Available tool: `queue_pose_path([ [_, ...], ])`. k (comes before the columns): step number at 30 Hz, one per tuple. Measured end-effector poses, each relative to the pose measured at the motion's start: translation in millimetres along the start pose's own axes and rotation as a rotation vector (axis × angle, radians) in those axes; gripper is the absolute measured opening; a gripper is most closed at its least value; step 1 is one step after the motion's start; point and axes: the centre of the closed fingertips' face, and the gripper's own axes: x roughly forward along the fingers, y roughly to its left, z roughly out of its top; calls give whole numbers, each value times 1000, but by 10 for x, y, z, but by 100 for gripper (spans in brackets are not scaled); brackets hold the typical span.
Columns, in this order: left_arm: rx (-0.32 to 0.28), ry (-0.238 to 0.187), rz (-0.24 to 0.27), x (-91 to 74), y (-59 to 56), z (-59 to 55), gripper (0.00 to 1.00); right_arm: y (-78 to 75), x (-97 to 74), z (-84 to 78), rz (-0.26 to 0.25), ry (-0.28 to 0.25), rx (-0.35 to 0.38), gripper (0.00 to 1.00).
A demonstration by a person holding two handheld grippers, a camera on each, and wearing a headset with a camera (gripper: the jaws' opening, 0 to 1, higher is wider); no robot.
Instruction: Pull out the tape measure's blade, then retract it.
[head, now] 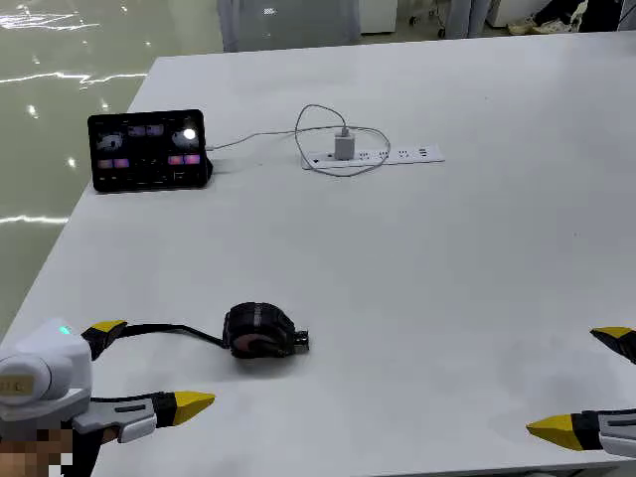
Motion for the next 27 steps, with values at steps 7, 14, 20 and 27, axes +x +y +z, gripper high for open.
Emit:
queue_pose_path([
  [7,-1,0,-5,13,-4,8,99,2,2,-21,8,9,0,99],
  [14,2,-3,-7,23,23,43,99,1,-1,-26,3,2,-6,99],
  [20,22,-13,-30,40,5,92,99,29,-2,2,25,-21,-16,99],
  [27,39,32,-90,99,-77,70,99,30,30,-18,39,-1,-25,99],
])
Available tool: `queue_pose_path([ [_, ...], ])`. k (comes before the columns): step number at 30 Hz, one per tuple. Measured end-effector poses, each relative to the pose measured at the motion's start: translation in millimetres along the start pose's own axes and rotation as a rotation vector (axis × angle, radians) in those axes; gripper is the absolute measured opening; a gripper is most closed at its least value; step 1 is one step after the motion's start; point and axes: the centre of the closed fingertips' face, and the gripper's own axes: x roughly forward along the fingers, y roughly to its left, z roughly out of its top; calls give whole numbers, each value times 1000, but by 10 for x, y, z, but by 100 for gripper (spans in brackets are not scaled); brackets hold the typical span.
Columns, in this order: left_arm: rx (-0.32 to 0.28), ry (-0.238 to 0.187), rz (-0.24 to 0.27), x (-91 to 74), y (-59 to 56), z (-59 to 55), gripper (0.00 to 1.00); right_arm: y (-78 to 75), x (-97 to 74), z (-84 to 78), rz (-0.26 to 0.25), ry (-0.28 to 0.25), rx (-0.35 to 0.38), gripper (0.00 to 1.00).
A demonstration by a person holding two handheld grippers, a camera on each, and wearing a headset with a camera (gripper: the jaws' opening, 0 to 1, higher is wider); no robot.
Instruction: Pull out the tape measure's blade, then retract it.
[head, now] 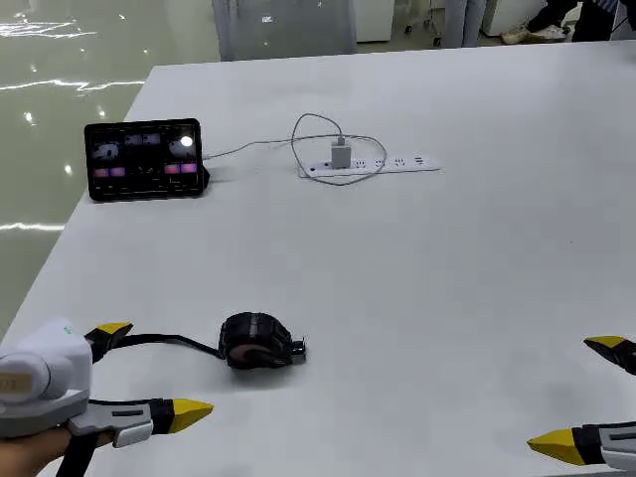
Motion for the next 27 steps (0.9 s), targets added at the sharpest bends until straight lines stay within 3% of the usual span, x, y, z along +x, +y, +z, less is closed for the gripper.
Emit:
queue_pose_path([
  [2,-6,16,-47,30,-70,-8,99,-12,26,16,2,7,-1,99],
  [6,26,49,-92,97,-134,-18,99,-23,83,84,17,-3,3,99],
  [15,85,94,-137,212,-146,32,99,10,249,120,57,46,-35,99],
  [18,117,130,-167,261,-164,11,99,40,312,165,74,50,-60,99],
  [21,232,191,-198,306,-158,-30,99,51,358,252,87,39,-78,99],
  [27,260,250,-245,377,-210,0,99,20,449,349,97,29,-105,99],
])
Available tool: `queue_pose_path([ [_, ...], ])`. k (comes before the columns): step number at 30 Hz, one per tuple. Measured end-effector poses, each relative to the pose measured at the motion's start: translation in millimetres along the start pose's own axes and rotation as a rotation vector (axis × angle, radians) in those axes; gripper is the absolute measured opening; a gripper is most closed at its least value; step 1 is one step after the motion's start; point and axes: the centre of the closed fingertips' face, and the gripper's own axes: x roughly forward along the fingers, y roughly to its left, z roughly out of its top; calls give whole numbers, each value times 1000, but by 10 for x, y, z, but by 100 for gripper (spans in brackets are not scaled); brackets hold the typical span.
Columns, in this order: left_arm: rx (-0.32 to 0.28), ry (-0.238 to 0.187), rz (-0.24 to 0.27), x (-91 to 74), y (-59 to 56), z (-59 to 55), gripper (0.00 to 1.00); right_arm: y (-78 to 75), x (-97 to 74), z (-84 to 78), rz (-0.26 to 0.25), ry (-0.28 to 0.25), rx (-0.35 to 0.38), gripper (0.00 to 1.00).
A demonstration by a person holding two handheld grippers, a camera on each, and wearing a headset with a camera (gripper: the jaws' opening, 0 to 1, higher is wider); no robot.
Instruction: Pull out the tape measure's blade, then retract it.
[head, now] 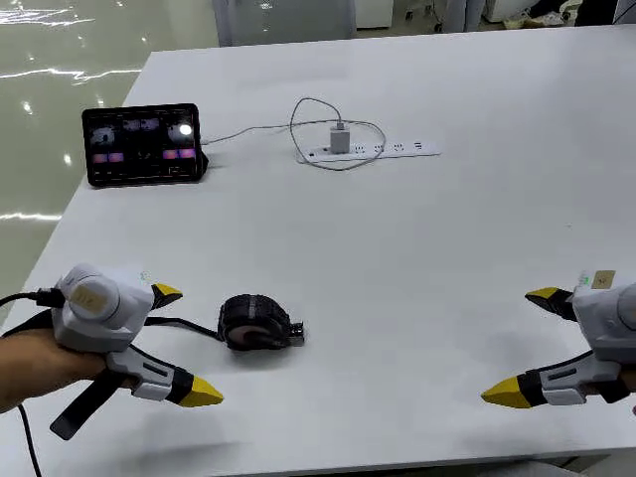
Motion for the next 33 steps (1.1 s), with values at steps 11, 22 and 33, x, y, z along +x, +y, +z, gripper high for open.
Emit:
queue_pose_path([
  [11,105,61,-54,129,31,213,99,39,150,144,45,0,-72,99],
  [22,199,113,-107,305,-39,412,97,138,276,408,102,-22,-131,99],
  [33,326,173,-100,507,48,323,77,177,492,500,156,-11,-165,99],
])
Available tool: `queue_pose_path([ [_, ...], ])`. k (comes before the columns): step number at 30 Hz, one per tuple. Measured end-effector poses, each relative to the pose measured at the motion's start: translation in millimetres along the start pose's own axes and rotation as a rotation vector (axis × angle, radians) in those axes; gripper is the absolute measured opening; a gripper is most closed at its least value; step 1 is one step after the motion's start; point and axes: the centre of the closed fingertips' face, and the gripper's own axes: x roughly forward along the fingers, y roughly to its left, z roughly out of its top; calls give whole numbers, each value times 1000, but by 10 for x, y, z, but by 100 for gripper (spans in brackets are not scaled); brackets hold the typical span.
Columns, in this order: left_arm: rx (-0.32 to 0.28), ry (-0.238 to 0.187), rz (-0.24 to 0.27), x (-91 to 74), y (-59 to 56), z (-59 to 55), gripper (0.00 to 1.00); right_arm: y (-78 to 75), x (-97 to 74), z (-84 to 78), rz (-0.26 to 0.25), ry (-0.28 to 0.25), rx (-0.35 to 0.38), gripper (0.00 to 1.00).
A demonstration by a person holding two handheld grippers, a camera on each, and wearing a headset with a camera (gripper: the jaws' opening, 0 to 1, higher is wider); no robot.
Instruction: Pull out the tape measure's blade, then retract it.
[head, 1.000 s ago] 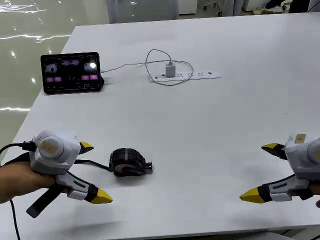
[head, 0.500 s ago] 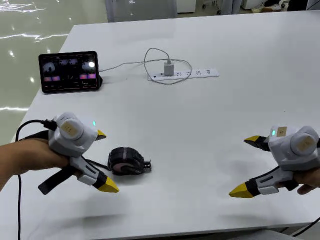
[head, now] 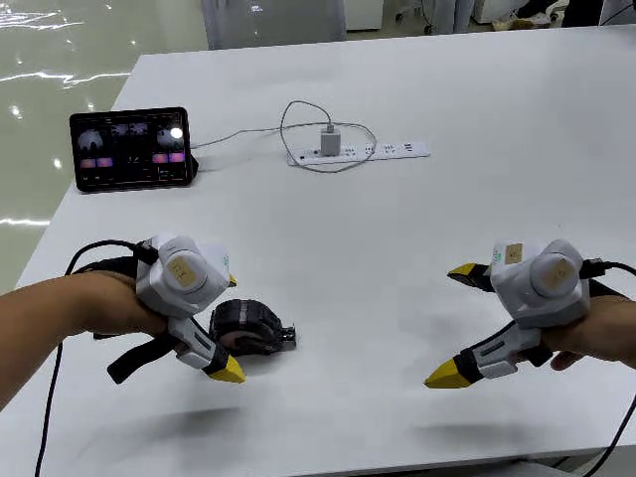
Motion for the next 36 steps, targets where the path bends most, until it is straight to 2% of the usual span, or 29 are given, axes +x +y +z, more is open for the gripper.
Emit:
queue_pose_path([
  [2,3,-9,0,17,22,13,74,36,34,29,5,4,2,99],
  [6,4,-22,5,29,52,44,60,43,118,33,20,8,-4,99],
  [9,11,-24,4,45,48,56,58,65,162,49,34,16,-16,99],
  [12,21,-16,6,67,58,59,51,82,185,71,42,19,-25,99],
  [16,11,-16,-17,94,35,86,38,99,223,105,51,21,-34,99],
  [18,35,-2,-1,112,63,79,35,102,245,125,55,23,-40,99],
  [19,50,-1,-12,123,57,83,33,112,255,150,63,19,-43,99],
  [21,32,8,-8,116,65,76,33,116,269,183,67,12,-50,99],
  [26,47,27,1,125,56,60,32,87,343,259,70,-1,-71,99],
  [31,43,36,11,131,58,52,32,80,481,285,80,4,-80,99],
  [36,44,34,14,135,56,51,32,140,634,356,94,5,-99,99],
])
